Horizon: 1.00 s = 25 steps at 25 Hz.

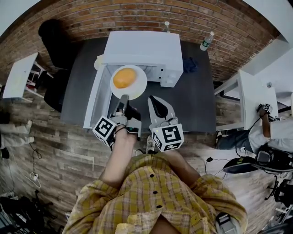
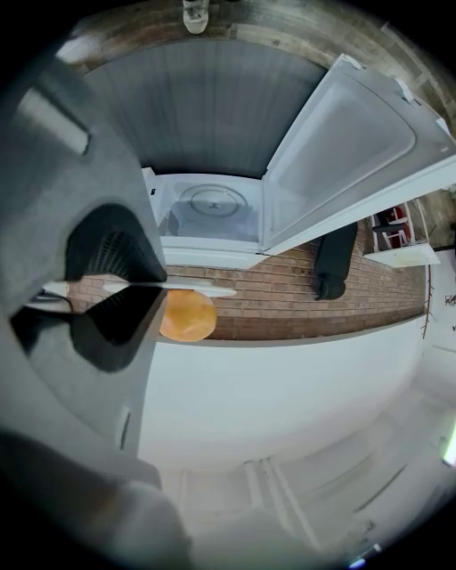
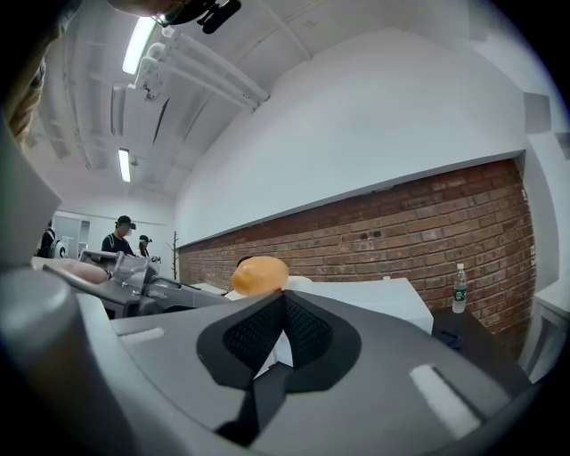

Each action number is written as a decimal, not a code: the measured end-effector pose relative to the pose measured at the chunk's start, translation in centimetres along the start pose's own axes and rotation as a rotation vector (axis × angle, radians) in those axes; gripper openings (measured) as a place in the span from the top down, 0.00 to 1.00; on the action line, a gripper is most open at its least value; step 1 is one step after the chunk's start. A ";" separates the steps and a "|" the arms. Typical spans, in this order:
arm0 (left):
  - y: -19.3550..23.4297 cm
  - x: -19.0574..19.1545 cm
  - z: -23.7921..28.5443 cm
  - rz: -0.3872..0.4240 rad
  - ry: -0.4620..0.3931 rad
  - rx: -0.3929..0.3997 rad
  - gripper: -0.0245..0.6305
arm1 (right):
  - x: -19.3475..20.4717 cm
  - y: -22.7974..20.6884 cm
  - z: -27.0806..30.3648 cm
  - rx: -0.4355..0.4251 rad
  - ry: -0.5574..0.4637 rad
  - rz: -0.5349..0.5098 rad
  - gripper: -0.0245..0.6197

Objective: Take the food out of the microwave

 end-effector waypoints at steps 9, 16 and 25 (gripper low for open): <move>-1.5 -0.2 -1.7 0.012 -0.005 0.024 0.94 | -0.8 0.4 0.0 0.009 -0.024 -0.009 0.97; -1.9 -0.2 -2.5 0.014 -0.003 0.036 0.94 | -1.0 1.2 -0.2 0.008 -0.032 -0.024 0.97; -1.9 0.2 -3.4 0.000 0.003 0.039 0.94 | -1.2 1.7 -0.9 0.000 -0.039 -0.029 0.97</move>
Point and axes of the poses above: the fingertips, and each gripper's own axes: z forward along the fingers, y to its left, x out of its underside, the point moved 7 cm from there along -z, backward along the fingers, and after that the axes turned 3 degrees about -x, right-handed, at the moved point
